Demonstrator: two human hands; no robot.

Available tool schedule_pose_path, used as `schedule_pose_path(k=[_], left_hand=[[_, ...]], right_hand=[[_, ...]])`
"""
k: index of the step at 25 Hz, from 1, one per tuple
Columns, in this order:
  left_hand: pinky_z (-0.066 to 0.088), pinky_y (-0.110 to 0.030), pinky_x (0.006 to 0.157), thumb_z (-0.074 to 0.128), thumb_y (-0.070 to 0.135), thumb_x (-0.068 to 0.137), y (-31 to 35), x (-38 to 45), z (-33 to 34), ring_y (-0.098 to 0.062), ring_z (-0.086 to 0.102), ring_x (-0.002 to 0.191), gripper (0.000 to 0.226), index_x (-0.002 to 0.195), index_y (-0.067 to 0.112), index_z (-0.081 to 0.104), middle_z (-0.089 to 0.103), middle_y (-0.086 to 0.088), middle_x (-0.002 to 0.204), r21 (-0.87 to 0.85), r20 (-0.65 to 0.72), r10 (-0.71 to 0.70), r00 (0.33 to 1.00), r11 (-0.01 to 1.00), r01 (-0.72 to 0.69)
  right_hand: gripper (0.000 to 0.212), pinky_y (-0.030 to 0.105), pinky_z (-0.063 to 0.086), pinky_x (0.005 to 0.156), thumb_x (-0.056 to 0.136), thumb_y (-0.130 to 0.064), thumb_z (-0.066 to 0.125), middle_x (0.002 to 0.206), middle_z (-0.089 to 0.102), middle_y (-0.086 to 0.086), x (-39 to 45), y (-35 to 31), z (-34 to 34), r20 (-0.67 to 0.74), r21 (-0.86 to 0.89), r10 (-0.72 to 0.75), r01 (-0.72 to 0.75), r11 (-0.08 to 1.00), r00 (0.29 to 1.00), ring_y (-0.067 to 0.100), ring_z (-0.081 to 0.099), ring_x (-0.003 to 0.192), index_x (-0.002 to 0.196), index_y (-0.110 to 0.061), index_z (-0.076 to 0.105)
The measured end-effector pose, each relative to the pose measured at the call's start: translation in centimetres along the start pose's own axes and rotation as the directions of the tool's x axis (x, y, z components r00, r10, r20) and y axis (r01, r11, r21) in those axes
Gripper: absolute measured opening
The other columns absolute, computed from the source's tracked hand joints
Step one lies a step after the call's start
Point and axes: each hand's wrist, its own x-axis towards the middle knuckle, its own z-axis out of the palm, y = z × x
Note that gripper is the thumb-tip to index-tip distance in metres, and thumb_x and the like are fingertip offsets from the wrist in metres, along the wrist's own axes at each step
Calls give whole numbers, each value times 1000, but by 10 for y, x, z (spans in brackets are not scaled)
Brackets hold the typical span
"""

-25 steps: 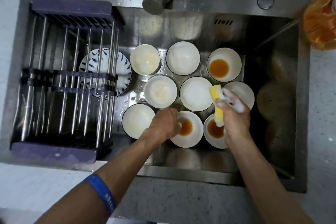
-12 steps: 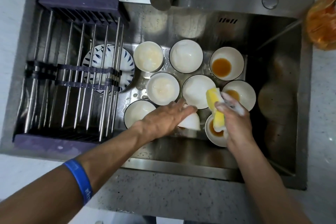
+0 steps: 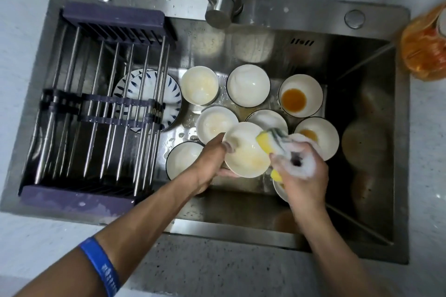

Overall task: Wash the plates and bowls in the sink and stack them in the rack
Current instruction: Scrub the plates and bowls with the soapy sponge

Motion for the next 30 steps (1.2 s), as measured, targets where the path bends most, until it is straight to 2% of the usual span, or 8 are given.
schedule_pose_path(k=[3, 6, 11, 15, 20, 24, 27, 30], left_hand=[[58, -39, 85, 49, 44, 100, 6, -1, 11, -18, 67, 109, 29, 117, 30, 67, 73, 1, 114, -139, -67, 163, 984, 975, -171], [56, -36, 83, 46, 51, 100, 8, -7, 21, -20, 70, 99, 30, 104, 34, 71, 76, 6, 100, -147, -192, 171, 966, 969, -201], [56, -28, 82, 47, 37, 103, 13, -8, 31, -13, 70, 99, 25, 104, 34, 72, 76, 7, 101, -184, -270, 189, 944, 952, -243], [53, -29, 76, 44, 30, 104, 12, -9, 33, -15, 70, 94, 29, 106, 29, 73, 77, 4, 98, -164, -280, 204, 938, 953, -256], [56, -23, 86, 50, 28, 103, 32, -4, 32, -4, 69, 101, 23, 115, 28, 69, 75, 9, 106, -57, -254, 350, 902, 925, -376], [54, -27, 90, 49, 20, 103, 27, -3, 21, -10, 69, 105, 26, 111, 32, 70, 75, 6, 108, -73, -283, 306, 909, 938, -338], [55, -22, 79, 49, 16, 101, 39, 5, 9, -6, 69, 100, 29, 114, 30, 70, 74, 8, 107, -32, -215, 265, 940, 960, -278], [55, -24, 68, 47, 13, 99, 49, 8, 12, -12, 71, 85, 29, 106, 27, 72, 77, 4, 89, -61, -200, 197, 960, 975, -213]], right_hand=[[16, 29, 48, 90, 77, -15, 68, 111, 67, 7, 4, -1, 21, 369, -388, -349, 484, 784, 861, 22, 56, 106, 92, -10, 73], [29, 31, 50, 82, 77, -31, 48, 100, 68, 6, 19, -19, 33, 629, -521, -124, 535, 665, 767, 26, 59, 100, 87, -15, 71], [13, 34, 48, 82, 84, -20, 61, 108, 64, 11, 25, -31, 44, 502, -636, -18, 383, 670, 865, 33, 57, 105, 87, -13, 71], [8, 27, 42, 70, 84, -16, 68, 97, 70, 11, 27, -36, 54, 426, -431, 29, 175, 885, 904, 31, 63, 92, 87, -9, 68], [43, 43, 49, 89, 83, -22, 66, 126, 56, 18, 27, -26, 54, 401, -672, -74, 348, 654, 913, 38, 54, 115, 124, -12, 55], [31, 30, 46, 95, 84, -15, 54, 113, 64, 1, 21, -25, 44, 638, -394, -195, 533, 749, 745, 20, 57, 110, 113, -18, 62], [51, 47, 47, 101, 66, -22, 66, 122, 63, 10, 8, -18, 35, 734, -459, -163, 659, 597, 659, 33, 56, 120, 117, -19, 60], [56, 45, 55, 81, 58, -12, 78, 104, 68, 15, 9, -18, 37, 635, -544, -75, 513, 664, 769, 39, 63, 99, 111, -17, 61]])
